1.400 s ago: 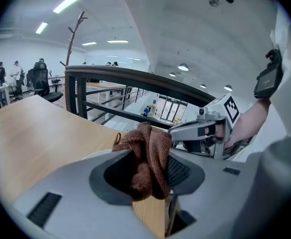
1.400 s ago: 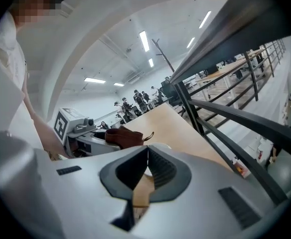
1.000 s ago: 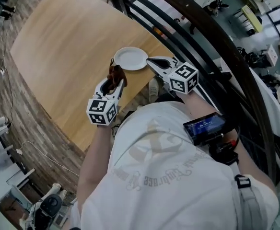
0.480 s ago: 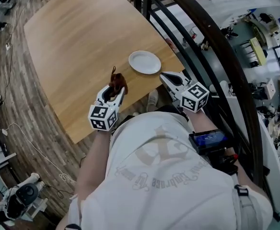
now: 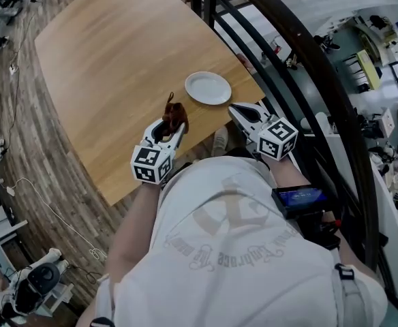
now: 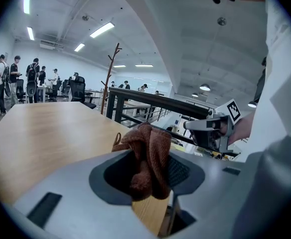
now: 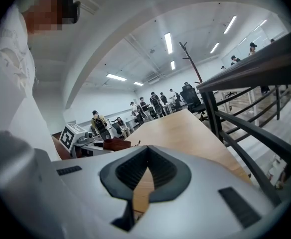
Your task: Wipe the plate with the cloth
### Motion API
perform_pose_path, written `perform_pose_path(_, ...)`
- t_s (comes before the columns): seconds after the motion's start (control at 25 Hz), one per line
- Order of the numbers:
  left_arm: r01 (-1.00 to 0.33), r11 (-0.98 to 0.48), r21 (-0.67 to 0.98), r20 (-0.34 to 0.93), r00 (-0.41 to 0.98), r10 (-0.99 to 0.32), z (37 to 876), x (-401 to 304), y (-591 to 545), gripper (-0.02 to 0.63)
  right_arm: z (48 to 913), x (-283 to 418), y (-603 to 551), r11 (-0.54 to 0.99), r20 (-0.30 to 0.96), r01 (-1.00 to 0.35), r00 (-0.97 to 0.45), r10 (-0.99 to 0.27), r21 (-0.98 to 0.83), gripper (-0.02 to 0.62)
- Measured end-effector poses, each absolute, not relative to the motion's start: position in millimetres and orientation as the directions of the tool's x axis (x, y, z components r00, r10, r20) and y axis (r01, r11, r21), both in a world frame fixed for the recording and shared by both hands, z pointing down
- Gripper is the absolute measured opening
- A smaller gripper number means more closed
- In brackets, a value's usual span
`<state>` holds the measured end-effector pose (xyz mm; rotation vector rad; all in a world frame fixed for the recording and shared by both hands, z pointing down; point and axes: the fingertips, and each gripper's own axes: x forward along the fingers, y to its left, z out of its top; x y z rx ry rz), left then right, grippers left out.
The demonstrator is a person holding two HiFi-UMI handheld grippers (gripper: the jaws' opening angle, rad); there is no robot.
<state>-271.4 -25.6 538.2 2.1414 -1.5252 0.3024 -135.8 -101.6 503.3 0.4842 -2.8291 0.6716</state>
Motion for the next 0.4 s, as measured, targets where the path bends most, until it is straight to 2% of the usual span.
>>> perform_pose_path(0.4, -0.925, -0.272, 0.265, 0.455, 0.369, -0.811, 540.2, -264.0, -31.5, 0.170, 500.8, -135.4, -106.6, 0.846, 0.260, -0.359, -0.926, -0.272, -0.394, 0.014)
